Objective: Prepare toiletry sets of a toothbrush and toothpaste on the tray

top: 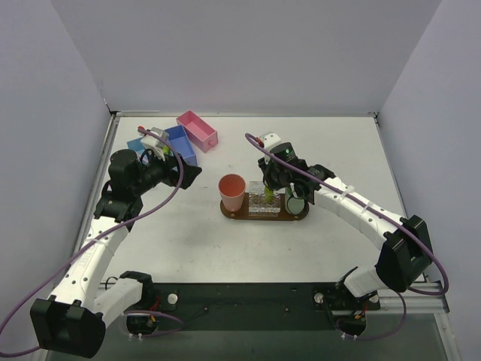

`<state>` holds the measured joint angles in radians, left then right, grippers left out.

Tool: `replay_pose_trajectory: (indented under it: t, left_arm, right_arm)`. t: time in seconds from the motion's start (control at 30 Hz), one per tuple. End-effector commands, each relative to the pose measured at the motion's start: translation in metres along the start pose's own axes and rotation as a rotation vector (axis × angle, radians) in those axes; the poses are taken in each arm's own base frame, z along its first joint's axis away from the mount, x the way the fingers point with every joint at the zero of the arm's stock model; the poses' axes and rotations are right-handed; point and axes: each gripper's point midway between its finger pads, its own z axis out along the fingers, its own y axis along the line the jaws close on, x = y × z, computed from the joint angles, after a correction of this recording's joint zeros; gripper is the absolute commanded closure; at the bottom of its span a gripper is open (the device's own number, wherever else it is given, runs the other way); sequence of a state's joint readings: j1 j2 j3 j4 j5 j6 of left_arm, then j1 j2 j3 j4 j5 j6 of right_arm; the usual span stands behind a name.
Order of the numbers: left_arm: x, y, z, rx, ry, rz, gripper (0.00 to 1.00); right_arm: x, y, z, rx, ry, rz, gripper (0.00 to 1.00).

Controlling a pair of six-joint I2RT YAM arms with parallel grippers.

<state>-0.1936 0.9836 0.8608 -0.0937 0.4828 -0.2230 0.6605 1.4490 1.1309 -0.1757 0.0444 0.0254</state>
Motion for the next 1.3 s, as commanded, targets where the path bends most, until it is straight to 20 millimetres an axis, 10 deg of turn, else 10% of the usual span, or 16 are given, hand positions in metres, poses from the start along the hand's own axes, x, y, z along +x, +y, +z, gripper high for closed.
replay_pose_trajectory:
  t: [0.0, 0.57, 0.97, 1.27]
  left_arm:
    - [-0.019, -0.006, -0.004, 0.02, -0.063, 0.051, 0.05]
    - [-0.016, 0.011, -0.006, -0.075, -0.051, 0.063, 0.05]
    - [-0.001, 0.113, -0.027, -0.582, 0.117, 0.281, 0.16]
    - [0.021, 0.153, -0.004, -0.634, 0.312, 0.417, 0.39]
  right_arm:
    - [-0.008, -0.005, -0.005, 0.009, -0.034, 0.013, 0.78]
    - [-0.032, -0.01, -0.031, 0.003, -0.122, 0.042, 0.41]
    - [-0.07, -0.015, -0.094, -0.054, -0.318, 0.099, 0.4]
    - [-0.078, -0.01, -0.126, -0.131, -0.43, 0.156, 0.4]
